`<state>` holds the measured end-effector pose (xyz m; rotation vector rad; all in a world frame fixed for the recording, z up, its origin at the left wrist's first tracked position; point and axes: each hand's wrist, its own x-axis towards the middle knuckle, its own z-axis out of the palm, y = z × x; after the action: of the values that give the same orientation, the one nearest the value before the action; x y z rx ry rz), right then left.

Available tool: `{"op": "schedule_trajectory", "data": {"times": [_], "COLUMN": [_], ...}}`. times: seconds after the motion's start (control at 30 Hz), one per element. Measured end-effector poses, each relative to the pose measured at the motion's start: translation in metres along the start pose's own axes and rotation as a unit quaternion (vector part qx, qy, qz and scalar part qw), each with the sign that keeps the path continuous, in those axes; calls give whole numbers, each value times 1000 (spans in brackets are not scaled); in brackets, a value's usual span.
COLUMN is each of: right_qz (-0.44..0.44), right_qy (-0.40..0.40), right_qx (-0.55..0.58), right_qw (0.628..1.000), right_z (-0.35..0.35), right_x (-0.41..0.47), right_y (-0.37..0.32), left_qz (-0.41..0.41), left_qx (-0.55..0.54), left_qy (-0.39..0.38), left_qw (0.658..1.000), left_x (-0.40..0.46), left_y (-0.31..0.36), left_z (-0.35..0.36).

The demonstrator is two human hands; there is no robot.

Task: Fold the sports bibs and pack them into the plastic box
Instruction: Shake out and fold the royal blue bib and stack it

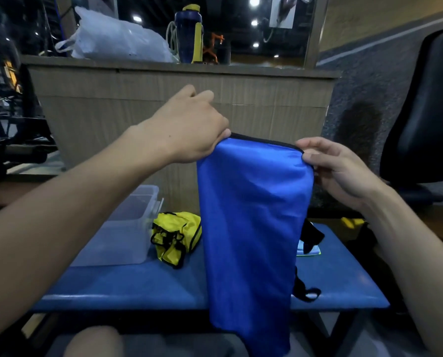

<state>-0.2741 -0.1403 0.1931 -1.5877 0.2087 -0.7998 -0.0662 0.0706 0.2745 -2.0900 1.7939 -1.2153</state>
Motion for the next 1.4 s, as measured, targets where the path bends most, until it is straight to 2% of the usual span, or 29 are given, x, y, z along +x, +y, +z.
{"op": "schedule_trajectory", "data": {"times": [0.1, 0.27, 0.33, 0.4, 0.5, 0.6, 0.73, 0.83, 0.93, 1.07, 1.13, 1.27, 1.33, 1.4], "right_qz": [-8, -10, -2, 2, 20, 65, 98, 94, 70, 16, 5, 10, 15, 26], "right_qy": [-2, 16, 23, 20, 17, 4, 41, 84, 140, 145, 115, 19, -16, -30], "right_qx": [-7, -37, -49, -65, -70, -57, -40, -64, -140, -225, -305, -418, -476, -498], "right_qw": [1000, 999, 999, 998, 997, 996, 994, 990, 978, 963, 945, 908, 879, 867], "right_z": [-3, -10, -11, -11, -14, -31, -78, -111, -121, -103, -81, -3, 42, 90], "right_x": [-1, 1, 1, 1, -7, -27, -69, -86, -70, -2, 47, 135, 163, 178], "right_y": [2, 14, 20, 27, 38, 48, 41, 10, -39, -71, -54, 33, 99, 165], "left_qz": [1, 9, 7, 2, -21, 20, 60, 60, 23, -67, -113, -227, -297, -356], "left_qx": [5, -17, -28, -118, -345, -422, -498, -580, -665, -696, -679, -553, -523, -489], "left_qy": [16, 104, 107, 77, -20, -37, -17, 15, 46, 89, 104, 107, 91, 76], "left_qw": [1000, 994, 994, 990, 938, 905, 865, 813, 745, 709, 718, 794, 794, 793], "left_x": [1, -1, -1, 0, 4, 13, 34, 49, 60, 61, 51, -2, -43, -83], "left_y": [6, 14, 15, 17, 23, 45, 95, 127, 139, 128, 114, 87, 81, 77], "left_z": [11, 22, 24, 21, 12, 4, -5, -8, -4, 27, 58, 139, 180, 212]}}
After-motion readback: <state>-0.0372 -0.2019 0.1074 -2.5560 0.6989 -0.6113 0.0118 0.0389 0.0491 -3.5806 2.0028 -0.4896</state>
